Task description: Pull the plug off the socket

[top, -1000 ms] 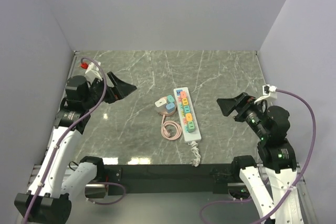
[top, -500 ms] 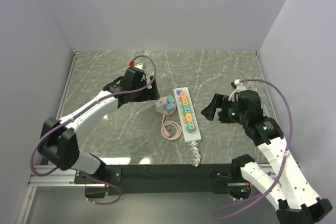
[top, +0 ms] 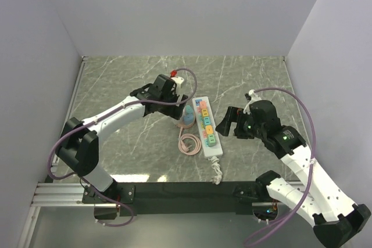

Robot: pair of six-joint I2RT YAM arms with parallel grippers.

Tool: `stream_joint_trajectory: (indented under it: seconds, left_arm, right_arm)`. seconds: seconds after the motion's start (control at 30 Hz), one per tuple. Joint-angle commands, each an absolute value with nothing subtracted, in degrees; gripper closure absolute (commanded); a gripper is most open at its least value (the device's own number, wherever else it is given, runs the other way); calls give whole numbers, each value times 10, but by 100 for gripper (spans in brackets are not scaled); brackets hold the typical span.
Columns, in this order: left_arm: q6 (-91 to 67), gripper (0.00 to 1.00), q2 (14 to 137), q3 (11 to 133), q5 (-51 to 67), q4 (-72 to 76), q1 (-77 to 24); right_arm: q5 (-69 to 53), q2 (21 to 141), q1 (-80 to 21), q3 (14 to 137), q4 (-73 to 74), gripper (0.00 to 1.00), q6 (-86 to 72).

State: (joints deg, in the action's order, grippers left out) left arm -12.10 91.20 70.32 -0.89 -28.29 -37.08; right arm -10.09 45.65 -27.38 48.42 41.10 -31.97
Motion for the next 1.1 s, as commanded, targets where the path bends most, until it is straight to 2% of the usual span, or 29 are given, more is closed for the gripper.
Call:
stream_joint_trajectory:
  seconds: [0.0, 0.1, 0.27, 0.53, 0.6, 0.63, 0.73, 0.77, 0.83, 0.87, 0.97, 1.07]
  left_arm:
    - [-38, 12, 906, 715, 12, -301, -376]
    - [-19, 15, 925, 719, -19, -310, -379]
    - [-6, 20, 960, 731, -5, -303, -385]
    - [11, 20, 995, 738, 12, -279, -416]
    - [6, 26, 1007, 738, 6, -272, -417]
    - [7, 29, 1013, 734, 2, -269, -417]
    - [4, 51, 1013, 716, 2, -258, -417]
    - [4, 61, 1009, 708, -14, -247, -417]
    - [-19, 71, 994, 681, -18, -236, -417]
    - [-27, 79, 989, 672, -21, -231, -416]
    - [-50, 93, 963, 643, -18, -221, -416]
    - [-87, 99, 912, 610, -4, -215, -415]
  right_arm:
    - [-91, 461, -277, 483, 387, 0, -330]
    - [-99, 469, -277, 483, 382, 0, -331]
    - [-116, 488, -277, 490, 379, 3, -329]
    - [-136, 491, -277, 483, 360, 5, -339]
    - [-144, 497, -279, 481, 353, 6, -344]
    - [-153, 498, -278, 480, 350, 6, -345]
    - [-166, 505, -279, 479, 337, 7, -352]
    - [-171, 508, -278, 480, 331, 7, -354]
    - [-176, 512, -279, 479, 324, 7, -356]
    - [-181, 515, -278, 480, 318, 7, -357]
    - [-198, 528, -279, 479, 304, 7, -361]
    - [-228, 545, -278, 482, 278, 7, -369]
